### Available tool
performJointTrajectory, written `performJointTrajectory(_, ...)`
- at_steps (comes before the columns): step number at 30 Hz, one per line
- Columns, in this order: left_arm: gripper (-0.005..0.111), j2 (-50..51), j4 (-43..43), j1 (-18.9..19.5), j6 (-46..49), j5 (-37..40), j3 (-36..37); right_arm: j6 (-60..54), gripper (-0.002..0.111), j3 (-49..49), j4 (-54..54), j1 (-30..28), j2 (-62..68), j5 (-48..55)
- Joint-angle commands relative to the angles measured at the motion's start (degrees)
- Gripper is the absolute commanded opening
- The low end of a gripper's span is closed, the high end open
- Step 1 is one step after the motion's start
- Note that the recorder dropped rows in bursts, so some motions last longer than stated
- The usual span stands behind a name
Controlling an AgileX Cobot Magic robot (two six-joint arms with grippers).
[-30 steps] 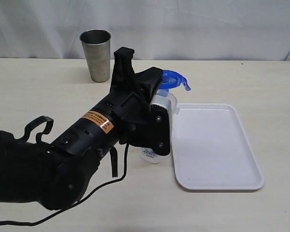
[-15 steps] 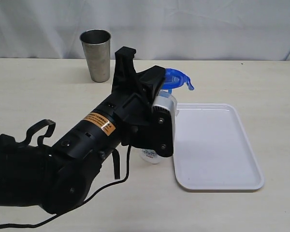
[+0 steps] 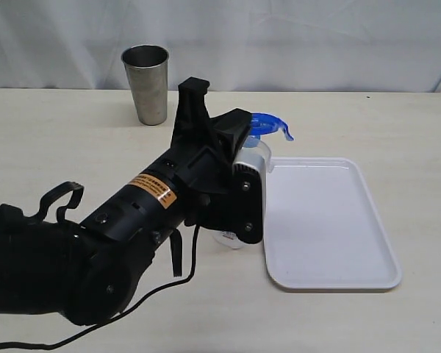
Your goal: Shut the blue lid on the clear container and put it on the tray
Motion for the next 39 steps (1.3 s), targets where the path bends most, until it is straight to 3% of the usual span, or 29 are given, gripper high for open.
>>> performJointTrajectory(1,0.0,-0.22,-1.92,-0.14,-0.34,2.68,0.1,-0.03,0.004,0.09,-0.07,0.07,-0.22,-0.19)
performJointTrajectory(10,0.0,-0.22,-2.01,-0.14,-0.34,3.61,0.1,-0.03,0.004,0.09,-0.07,0.07,-0.22,-0.19)
performJointTrajectory(16,0.0,-0.22,-4.85,-3.46,1.82,2.32,0.1,-0.03,0.004,0.09,-0.07,0.07,-0.22,-0.19)
performJointTrajectory(39,0.0,-0.22,-9.69,-3.46,1.82,5.46,0.1,-0.03,0.004,0.09,-0.07,0.07,-0.22,-0.19)
